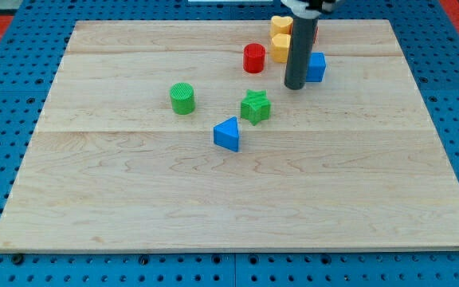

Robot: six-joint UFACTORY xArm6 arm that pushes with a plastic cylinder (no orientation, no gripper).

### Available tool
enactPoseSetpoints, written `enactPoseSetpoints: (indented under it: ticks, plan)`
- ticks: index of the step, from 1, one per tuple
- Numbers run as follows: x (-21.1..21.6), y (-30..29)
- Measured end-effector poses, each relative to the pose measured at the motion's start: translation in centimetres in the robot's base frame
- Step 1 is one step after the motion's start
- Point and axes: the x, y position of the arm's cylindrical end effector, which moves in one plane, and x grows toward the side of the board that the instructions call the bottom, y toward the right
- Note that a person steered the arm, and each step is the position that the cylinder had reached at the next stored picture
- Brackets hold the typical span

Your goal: Move the cube to the bottom of the red star

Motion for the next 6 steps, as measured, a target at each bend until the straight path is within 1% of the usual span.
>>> enactPoseSetpoints:
  ticks: [1, 2, 3, 4, 5, 6]
  plan:
    - [-1.1, 9.0]
    - [-4.8, 6.1]
    - [-0.5, 5.2]
    - [-2.3, 2.2]
    - [-6.8, 2.5]
    - [-1.5, 1.4]
